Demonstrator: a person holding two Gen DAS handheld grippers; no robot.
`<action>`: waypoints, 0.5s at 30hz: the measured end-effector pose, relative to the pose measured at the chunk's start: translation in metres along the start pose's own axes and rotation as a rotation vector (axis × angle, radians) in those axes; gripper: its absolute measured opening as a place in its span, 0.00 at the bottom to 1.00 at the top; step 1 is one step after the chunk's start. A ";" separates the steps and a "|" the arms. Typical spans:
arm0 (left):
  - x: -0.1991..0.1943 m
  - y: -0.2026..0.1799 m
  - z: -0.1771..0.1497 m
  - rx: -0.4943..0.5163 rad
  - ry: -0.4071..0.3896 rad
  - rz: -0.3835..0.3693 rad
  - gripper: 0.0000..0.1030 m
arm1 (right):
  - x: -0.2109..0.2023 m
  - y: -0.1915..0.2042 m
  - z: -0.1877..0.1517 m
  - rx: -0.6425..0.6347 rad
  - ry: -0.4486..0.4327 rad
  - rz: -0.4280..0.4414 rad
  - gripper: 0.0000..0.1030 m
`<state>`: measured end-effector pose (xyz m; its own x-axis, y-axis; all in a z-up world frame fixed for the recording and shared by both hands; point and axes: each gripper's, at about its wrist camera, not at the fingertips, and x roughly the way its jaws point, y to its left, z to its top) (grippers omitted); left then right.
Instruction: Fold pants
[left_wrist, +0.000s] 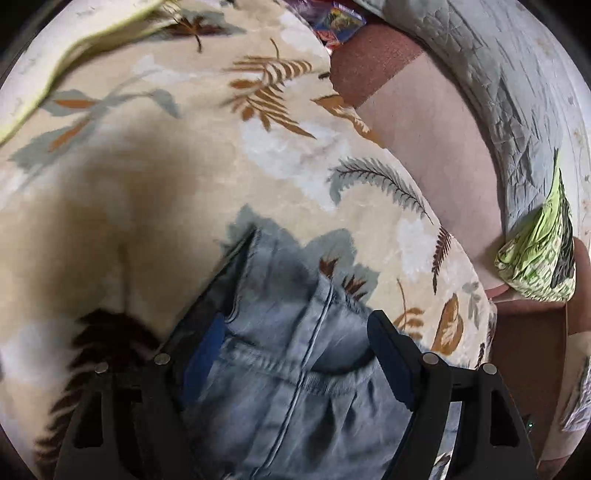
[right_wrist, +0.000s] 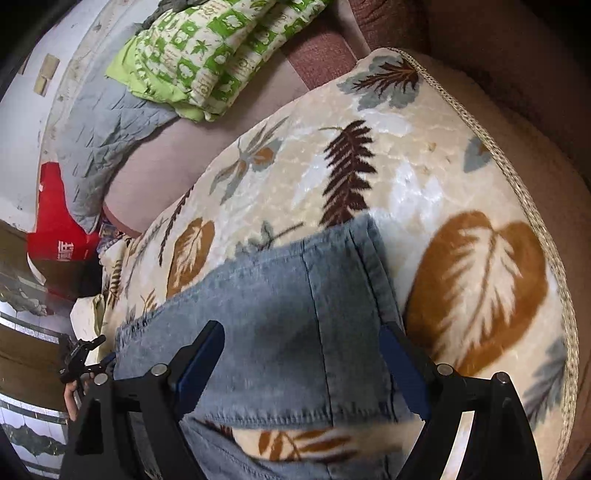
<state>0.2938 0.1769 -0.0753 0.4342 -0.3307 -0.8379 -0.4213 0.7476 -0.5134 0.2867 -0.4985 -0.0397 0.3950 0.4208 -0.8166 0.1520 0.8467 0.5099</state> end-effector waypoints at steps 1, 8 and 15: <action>0.005 -0.001 0.002 0.005 -0.002 0.010 0.77 | 0.002 -0.001 0.005 0.004 -0.004 -0.008 0.85; 0.006 -0.014 0.011 0.091 -0.068 0.028 0.46 | 0.026 -0.016 0.041 0.035 0.004 -0.052 0.84; 0.022 -0.010 0.016 0.097 -0.046 0.047 0.50 | 0.069 -0.020 0.061 0.007 0.028 -0.127 0.61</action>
<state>0.3204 0.1716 -0.0853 0.4531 -0.2689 -0.8500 -0.3640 0.8146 -0.4517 0.3664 -0.5058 -0.0899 0.3464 0.3197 -0.8819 0.2054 0.8915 0.4038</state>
